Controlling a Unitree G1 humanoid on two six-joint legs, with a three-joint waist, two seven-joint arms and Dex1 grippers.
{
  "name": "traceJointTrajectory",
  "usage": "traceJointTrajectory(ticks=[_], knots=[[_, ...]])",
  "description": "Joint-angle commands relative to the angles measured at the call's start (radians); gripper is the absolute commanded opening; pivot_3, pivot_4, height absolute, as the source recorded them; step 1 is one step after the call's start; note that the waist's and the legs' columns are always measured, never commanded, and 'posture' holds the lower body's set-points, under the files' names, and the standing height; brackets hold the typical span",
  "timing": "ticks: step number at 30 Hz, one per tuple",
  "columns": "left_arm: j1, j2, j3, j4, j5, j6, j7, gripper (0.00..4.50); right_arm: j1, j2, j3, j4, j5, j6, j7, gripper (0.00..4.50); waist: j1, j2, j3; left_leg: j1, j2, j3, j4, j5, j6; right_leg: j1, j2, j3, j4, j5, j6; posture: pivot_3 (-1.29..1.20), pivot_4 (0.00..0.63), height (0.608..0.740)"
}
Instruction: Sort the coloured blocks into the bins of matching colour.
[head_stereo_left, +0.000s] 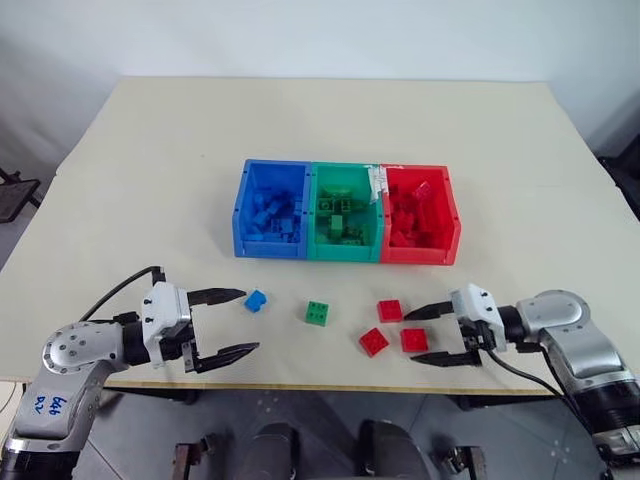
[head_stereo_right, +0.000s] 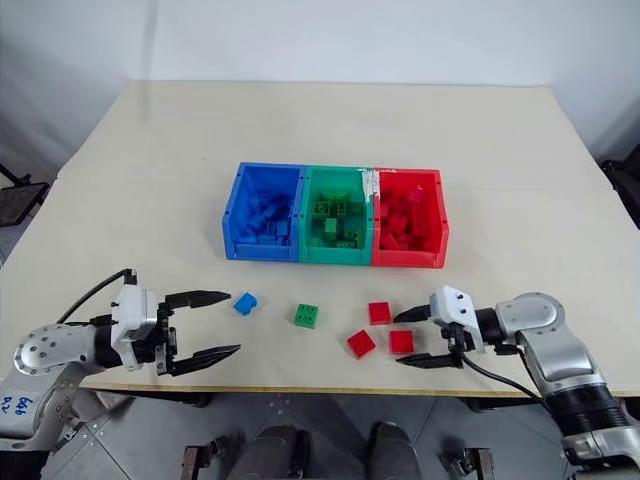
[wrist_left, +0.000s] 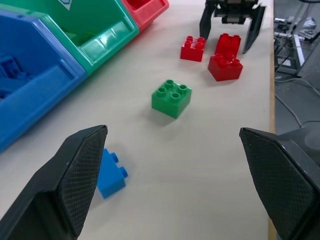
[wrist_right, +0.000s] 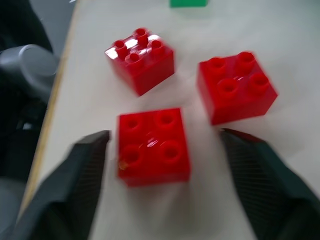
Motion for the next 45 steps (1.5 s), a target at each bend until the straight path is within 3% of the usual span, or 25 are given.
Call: traceJointTrajectory(ticks=[1,3,4,8,11,15,21,25,30,39,45], knots=[[0.008,0.007,0.022,-0.038,-0.017,0.001,0.011,4.50,0.002,-0.008,-0.026,0.003,0.015,-0.023,0.012,2.23,0.000,0.000,0.000,0.000,0.000,0.000,0.000,0.000,0.000,0.000,0.000,0.000,0.000,0.000,0.000,0.00,0.150,0.740],[0.013,0.003,0.018,-0.047,-0.016,0.001,0.019,4.50,0.004,-0.015,-0.050,0.006,0.037,-0.035,0.025,1.56,0.001,0.000,0.000,-0.001,0.000,0.000,0.000,0.000,0.000,0.000,0.000,0.000,0.001,0.000,0.000,0.00,0.150,0.740],[0.015,0.001,0.017,-0.050,-0.016,0.001,0.022,4.50,0.005,-0.016,-0.066,0.005,0.052,-0.035,0.027,1.48,0.002,0.000,0.000,-0.001,0.000,0.000,0.000,0.000,0.000,0.000,0.000,0.000,0.001,0.000,0.000,0.00,0.150,0.740],[0.013,-0.018,0.025,-0.054,-0.025,0.000,0.051,4.50,-0.031,-0.015,-0.168,-0.059,0.195,0.113,-0.016,1.48,0.001,0.000,0.000,-0.001,0.000,0.000,0.000,0.000,0.000,0.000,0.000,0.000,0.001,0.000,0.000,0.00,0.150,0.740],[-0.004,-0.043,0.055,-0.059,-0.054,0.020,0.101,4.50,-0.142,0.029,-0.237,-0.029,0.260,0.218,-0.134,1.48,-0.007,0.000,0.000,0.000,0.000,0.000,0.000,0.000,0.000,0.000,0.000,0.000,0.001,0.000,0.000,0.00,0.150,0.740],[-0.015,-0.052,0.075,-0.053,-0.053,0.019,0.130,4.50,-0.317,0.099,-0.232,0.132,0.165,0.192,-0.289,1.48,-0.019,0.000,0.000,0.000,0.002,0.000,0.000,0.000,-0.001,0.000,0.000,0.000,0.002,0.000,0.000,0.00,0.150,0.740],[0.015,-0.042,0.103,-0.069,-0.057,0.022,0.134,4.50,-0.498,0.166,-0.208,0.366,0.054,0.154,-0.401,1.48,-0.022,0.000,0.000,-0.002,0.000,0.001,-0.001,0.000,0.000,-0.002,0.001,0.000,0.002,0.000,-0.001,0.00,0.150,0.740],[0.040,-0.040,0.108,-0.082,-0.052,0.025,0.129,4.50,-0.506,0.160,-0.225,0.398,0.034,0.046,-0.377,2.81,-0.017,0.000,0.000,-0.003,0.000,0.000,-0.001,-0.001,0.001,-0.002,0.000,-0.001,0.002,0.000,-0.001,0.00,0.150,0.740],[-0.002,-0.038,0.059,-0.053,-0.029,0.015,0.114,4.50,-0.359,0.079,-0.275,0.302,0.094,-0.004,-0.223,4.41,-0.010,0.000,0.000,-0.003,-0.001,-0.001,-0.001,-0.001,0.002,-0.001,0.000,-0.003,0.001,0.000,0.000,0.00,0.150,0.740],[-0.155,-0.050,-0.097,0.009,-0.015,0.060,0.063,4.50,0.011,-0.131,-0.374,0.262,0.078,-0.205,-0.029,4.46,0.002,0.000,0.000,-0.001,0.000,0.004,-0.001,-0.001,0.002,0.000,0.001,-0.001,0.001,0.001,0.001,0.00,0.150,0.740],[-0.188,-0.059,-0.133,0.033,0.005,0.036,0.048,4.50,0.037,-0.107,-0.314,0.196,0.085,-0.180,-0.013,4.46,-0.024,0.000,0.000,0.002,0.002,0.008,-0.001,-0.001,0.001,0.000,0.001,0.001,0.002,0.001,0.001,0.00,0.150,0.740]])
